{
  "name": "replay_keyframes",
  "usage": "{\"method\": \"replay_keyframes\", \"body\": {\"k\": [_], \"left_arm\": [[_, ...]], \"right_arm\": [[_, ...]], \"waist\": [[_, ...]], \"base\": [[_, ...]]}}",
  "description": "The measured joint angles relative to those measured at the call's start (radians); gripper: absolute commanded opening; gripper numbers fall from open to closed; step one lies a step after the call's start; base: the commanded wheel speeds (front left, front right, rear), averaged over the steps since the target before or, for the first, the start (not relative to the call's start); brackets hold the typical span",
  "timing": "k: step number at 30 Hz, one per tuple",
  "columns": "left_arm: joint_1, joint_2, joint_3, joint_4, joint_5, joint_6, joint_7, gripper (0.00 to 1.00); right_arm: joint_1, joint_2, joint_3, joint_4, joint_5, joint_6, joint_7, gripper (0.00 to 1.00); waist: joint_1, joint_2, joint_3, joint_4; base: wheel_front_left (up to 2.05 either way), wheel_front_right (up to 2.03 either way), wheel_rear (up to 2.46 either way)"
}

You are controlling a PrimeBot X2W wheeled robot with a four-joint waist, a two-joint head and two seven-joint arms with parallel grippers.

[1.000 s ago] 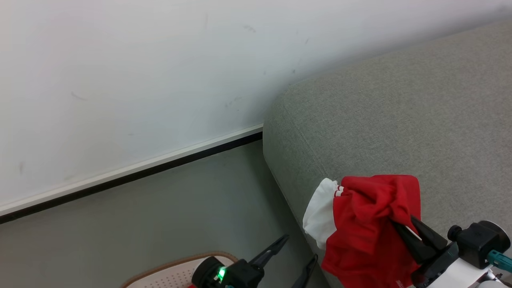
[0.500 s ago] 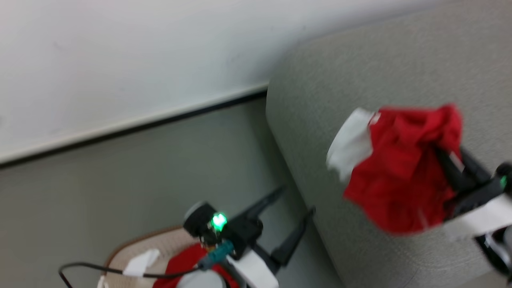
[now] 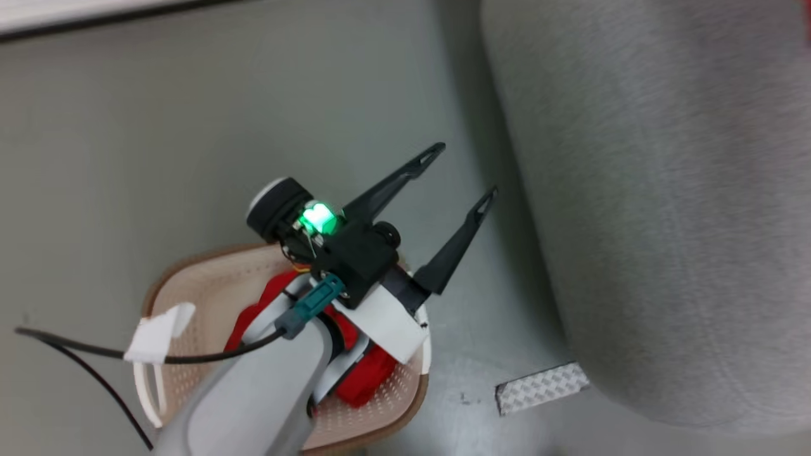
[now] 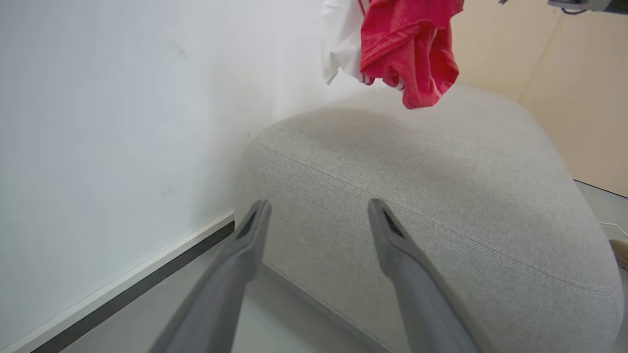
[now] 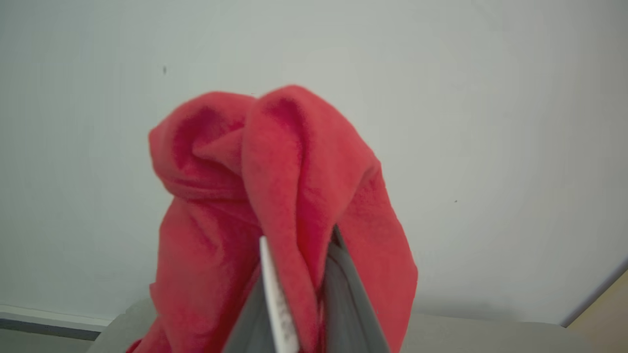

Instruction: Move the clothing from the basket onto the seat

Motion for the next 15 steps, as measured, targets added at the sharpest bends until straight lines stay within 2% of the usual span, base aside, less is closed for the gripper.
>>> {"method": "replay_keyframes", "body": {"k": [7, 10, 15], "left_arm": [[-0.019, 0.004, 0.002, -0.008, 0.002, 0.006, -0.012, 1.00], [-0.025, -0.001, -0.002, -0.004, 0.003, 0.010, -0.024, 1.00], [-0.018, -0.017, -0.013, 0.018, 0.000, 0.021, -0.048, 1.00]], "right_arm": [[-0.184, -0.053, -0.062, 0.191, -0.004, 0.000, 0.061, 0.00], [-0.209, -0.052, -0.088, 0.285, -0.035, 0.000, 0.063, 0.00], [-0.206, -0.013, -0.151, 0.473, -0.090, 0.000, 0.054, 0.00]], "waist": [[-0.0001, -0.0001, 0.131, 0.073], [-0.0001, -0.0002, 0.164, 0.107], [-0.0002, -0.0002, 0.189, 0.149]], "base": [[0.00, 0.00, 0.00], [0.00, 0.00, 0.00], [0.00, 0.00, 0.00]]}}
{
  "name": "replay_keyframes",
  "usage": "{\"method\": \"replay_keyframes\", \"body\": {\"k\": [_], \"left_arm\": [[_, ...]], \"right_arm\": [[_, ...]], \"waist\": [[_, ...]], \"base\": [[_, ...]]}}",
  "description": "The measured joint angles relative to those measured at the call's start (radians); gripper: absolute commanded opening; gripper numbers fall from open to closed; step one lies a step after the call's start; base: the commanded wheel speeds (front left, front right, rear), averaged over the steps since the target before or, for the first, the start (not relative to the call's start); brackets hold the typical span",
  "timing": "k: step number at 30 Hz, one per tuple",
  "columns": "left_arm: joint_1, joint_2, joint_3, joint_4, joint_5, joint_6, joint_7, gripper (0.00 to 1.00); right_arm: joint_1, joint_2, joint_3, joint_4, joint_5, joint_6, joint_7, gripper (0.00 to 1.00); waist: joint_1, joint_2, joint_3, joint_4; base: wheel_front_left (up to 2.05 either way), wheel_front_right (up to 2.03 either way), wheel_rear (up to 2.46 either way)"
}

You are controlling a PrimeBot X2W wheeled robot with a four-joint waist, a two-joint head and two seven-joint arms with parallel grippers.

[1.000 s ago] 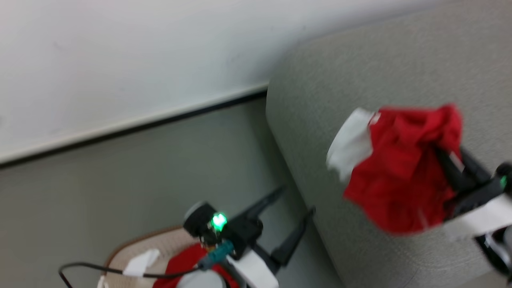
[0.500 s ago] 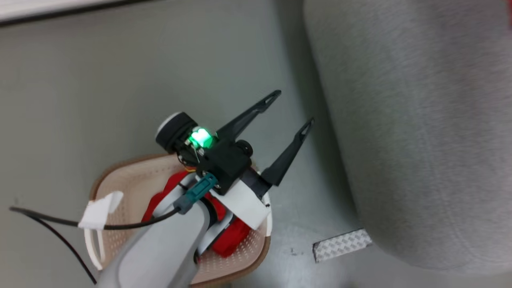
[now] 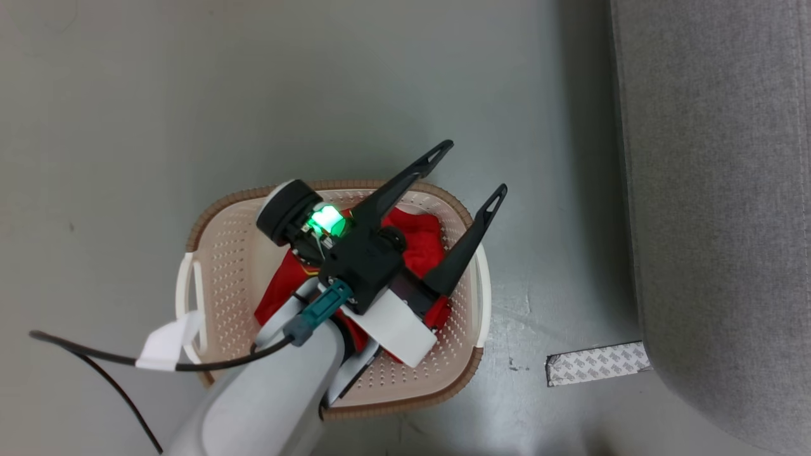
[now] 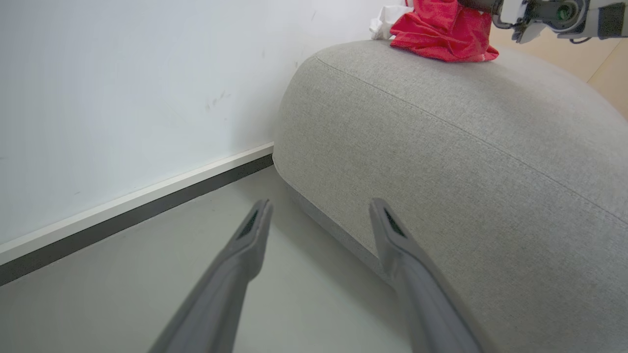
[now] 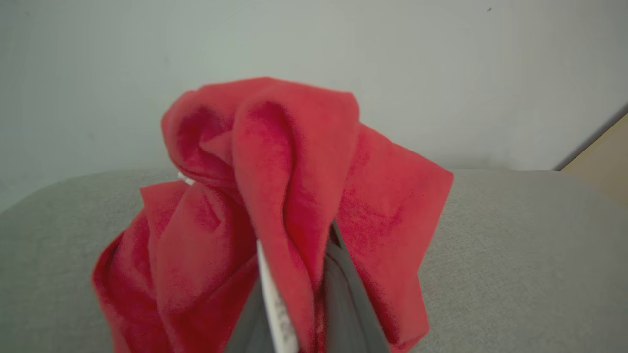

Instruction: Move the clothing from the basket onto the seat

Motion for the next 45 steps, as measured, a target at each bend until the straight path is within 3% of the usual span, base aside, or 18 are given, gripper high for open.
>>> {"method": "replay_keyframes", "body": {"k": [6, 7, 8, 9, 21, 26, 34, 39, 45], "left_arm": [[0.012, -0.006, -0.003, 0.026, -0.007, 0.010, -0.018, 1.00], [0.013, -0.005, -0.001, 0.030, -0.009, 0.011, -0.022, 1.00], [0.014, -0.005, 0.001, 0.033, -0.011, 0.015, -0.023, 1.00], [0.014, -0.004, 0.005, 0.036, -0.012, 0.019, -0.024, 1.00], [0.141, 0.017, 0.050, 0.125, -0.078, 0.069, -0.075, 1.00], [0.235, 0.027, 0.089, 0.171, -0.122, 0.099, -0.102, 1.00], [0.411, 0.042, 0.182, 0.199, -0.190, 0.151, -0.123, 1.00], [0.533, 0.052, 0.265, 0.153, -0.201, 0.185, -0.125, 1.00], [0.663, 0.048, 0.351, 0.116, -0.195, 0.193, -0.126, 1.00]], "right_arm": [[0.000, 0.060, -0.029, 0.118, -0.054, 0.000, -0.027, 0.02], [-0.001, 0.063, -0.029, 0.129, -0.061, 0.000, -0.033, 0.29], [-0.001, 0.066, -0.028, 0.135, -0.071, 0.000, -0.038, 0.68], [-0.002, 0.071, -0.027, 0.139, -0.081, 0.000, -0.044, 1.00], [0.131, 0.113, 0.103, 0.113, -0.115, 0.000, -0.115, 1.00], [0.283, 0.113, 0.134, 0.014, -0.090, 0.000, -0.140, 1.00], [0.600, 0.132, 0.095, -0.228, -0.074, 0.000, -0.146, 1.00], [0.811, 0.196, 0.024, -0.383, -0.105, 0.000, -0.147, 1.00], [1.059, 0.328, -0.045, -0.528, -0.146, 0.000, -0.148, 1.00]], "waist": [[-0.0001, 0.0000, -0.009, 0.006], [-0.0001, 0.0000, -0.014, 0.005], [-0.0001, 0.0000, -0.020, 0.003], [-0.0002, 0.0000, -0.026, 0.001], [-0.0003, 0.0001, -0.200, -0.030], [-0.0005, 0.0001, -0.317, -0.032], [-0.0006, 0.0001, -0.516, -0.018], [-0.0007, 0.0001, -0.630, -0.004], [-0.0007, 0.0001, -0.742, 0.029]], "base": [[0.00, 0.00, 0.00], [0.00, 0.00, 0.00], [0.00, 0.00, 0.00], [0.00, 0.00, 0.00], [0.00, 0.00, 0.00], [0.00, 0.00, 0.00], [0.00, 0.00, 0.00], [0.00, 0.00, 0.00], [0.00, 0.00, 0.00]]}}
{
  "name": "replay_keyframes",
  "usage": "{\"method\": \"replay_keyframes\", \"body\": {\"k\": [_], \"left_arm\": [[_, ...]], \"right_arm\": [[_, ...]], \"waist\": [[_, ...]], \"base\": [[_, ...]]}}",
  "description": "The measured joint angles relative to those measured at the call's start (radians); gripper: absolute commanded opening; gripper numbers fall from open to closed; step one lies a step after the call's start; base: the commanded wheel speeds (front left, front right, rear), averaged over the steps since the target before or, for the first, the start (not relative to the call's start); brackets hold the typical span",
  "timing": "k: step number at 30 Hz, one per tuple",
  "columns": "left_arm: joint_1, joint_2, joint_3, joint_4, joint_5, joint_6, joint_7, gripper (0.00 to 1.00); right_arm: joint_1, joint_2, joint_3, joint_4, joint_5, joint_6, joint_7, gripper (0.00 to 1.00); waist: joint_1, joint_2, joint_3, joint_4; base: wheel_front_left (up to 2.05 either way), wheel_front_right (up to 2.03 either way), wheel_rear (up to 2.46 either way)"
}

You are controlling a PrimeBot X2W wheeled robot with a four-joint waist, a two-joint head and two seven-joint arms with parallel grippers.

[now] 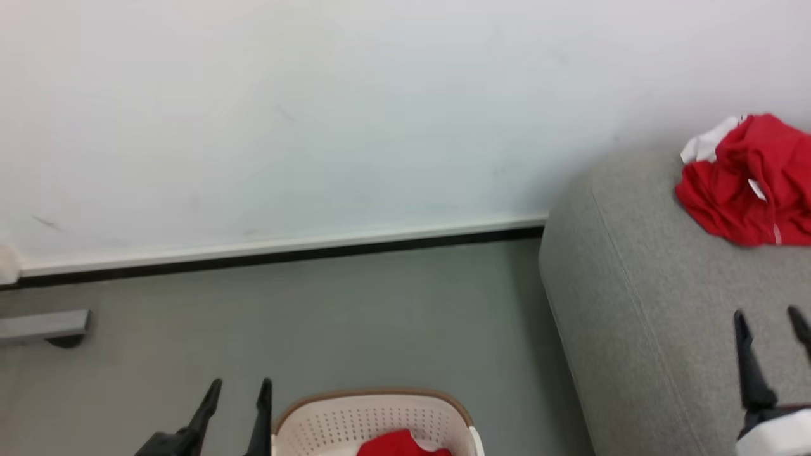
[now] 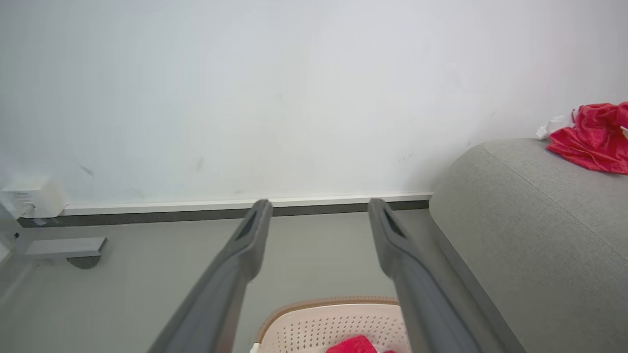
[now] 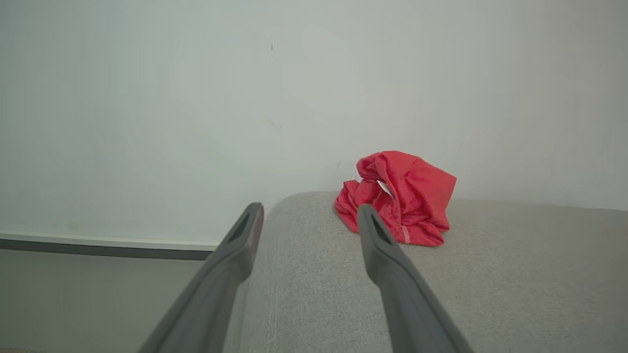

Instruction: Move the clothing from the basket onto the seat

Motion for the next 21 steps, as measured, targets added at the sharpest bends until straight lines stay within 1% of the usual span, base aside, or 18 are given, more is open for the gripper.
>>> {"method": "replay_keyframes", "body": {"k": [6, 9, 15, 21], "left_arm": [[0.059, -0.019, 0.066, -0.006, 0.020, -0.013, 0.000, 1.00], [0.080, -0.032, 0.086, -0.002, 0.033, -0.029, 0.000, 1.00], [0.117, -0.060, 0.135, 0.007, 0.057, -0.056, 0.000, 1.00], [0.137, -0.091, 0.181, 0.019, 0.080, -0.080, 0.000, 1.00]], "right_arm": [[0.134, 0.095, -0.019, -0.081, -0.033, 0.000, 0.000, 1.00], [0.185, 0.139, -0.014, -0.100, -0.031, 0.000, 0.000, 1.00], [0.272, 0.193, -0.012, -0.119, -0.036, 0.000, 0.000, 1.00], [0.299, 0.221, 0.008, -0.105, -0.042, 0.000, 0.000, 1.00]], "waist": [[0.0002, 0.0000, -0.051, 0.046], [0.0003, 0.0000, -0.062, 0.064], [0.0004, 0.0001, -0.076, 0.089], [0.0005, 0.0000, -0.085, 0.094]], "base": [[0.00, 0.00, 0.00], [0.00, 0.00, 0.00], [0.00, 0.00, 0.00], [0.00, 0.00, 0.00]]}}
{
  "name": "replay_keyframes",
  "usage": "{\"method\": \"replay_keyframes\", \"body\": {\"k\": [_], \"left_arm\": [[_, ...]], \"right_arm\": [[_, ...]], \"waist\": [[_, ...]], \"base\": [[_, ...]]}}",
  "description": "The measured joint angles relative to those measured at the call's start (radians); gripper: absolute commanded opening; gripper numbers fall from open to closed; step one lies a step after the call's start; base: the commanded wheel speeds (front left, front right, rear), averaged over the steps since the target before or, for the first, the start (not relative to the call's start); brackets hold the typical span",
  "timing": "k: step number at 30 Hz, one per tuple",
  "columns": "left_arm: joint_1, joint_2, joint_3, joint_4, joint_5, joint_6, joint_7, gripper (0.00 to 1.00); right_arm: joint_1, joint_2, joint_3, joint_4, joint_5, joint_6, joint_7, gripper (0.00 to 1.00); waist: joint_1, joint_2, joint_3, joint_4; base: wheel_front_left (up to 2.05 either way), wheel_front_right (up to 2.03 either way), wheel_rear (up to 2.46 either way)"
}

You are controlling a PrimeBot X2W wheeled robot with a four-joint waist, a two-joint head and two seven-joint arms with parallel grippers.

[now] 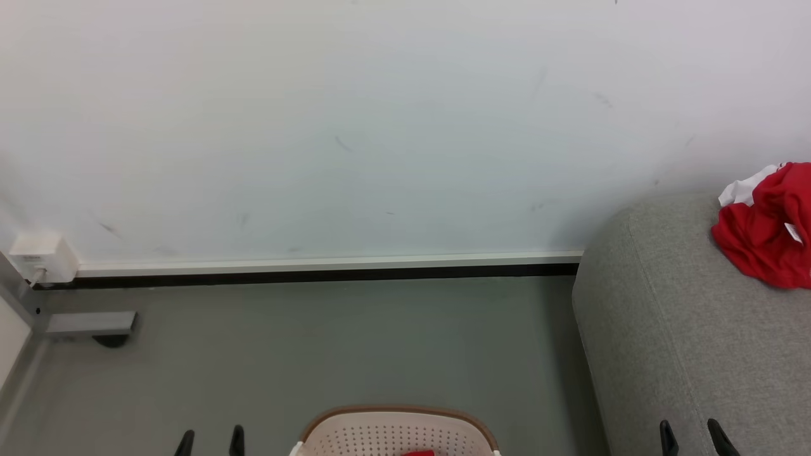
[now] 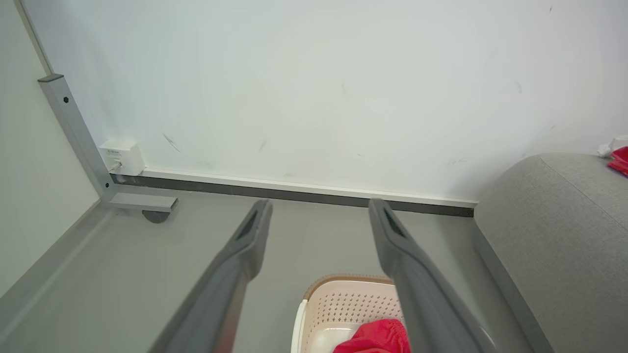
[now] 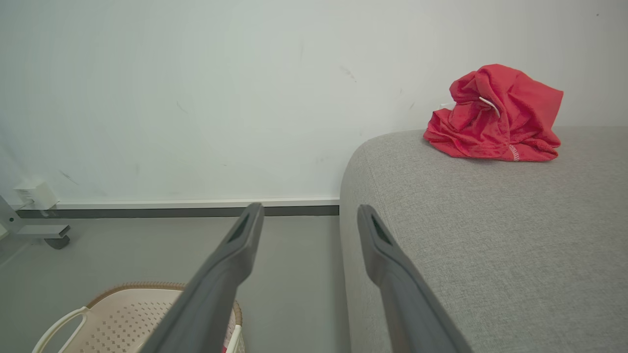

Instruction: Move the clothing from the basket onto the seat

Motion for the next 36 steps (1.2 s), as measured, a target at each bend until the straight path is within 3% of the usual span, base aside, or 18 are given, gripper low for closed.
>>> {"method": "replay_keyframes", "body": {"k": [18, 36], "left_arm": [[0.007, -0.045, 0.061, 0.019, 0.058, -0.070, 0.000, 1.00], [0.006, -0.068, 0.087, 0.020, 0.090, -0.100, 0.000, 1.00]], "right_arm": [[-0.006, 0.010, 0.026, 0.034, -0.003, 0.000, 0.000, 1.00], [-0.009, 0.008, 0.032, 0.032, -0.003, 0.000, 0.000, 1.00]], "waist": [[0.0000, 0.0000, -0.011, 0.004], [0.0000, 0.0000, -0.013, -0.013]], "base": [[0.00, 0.00, 0.00], [0.00, 0.00, 0.00]]}}
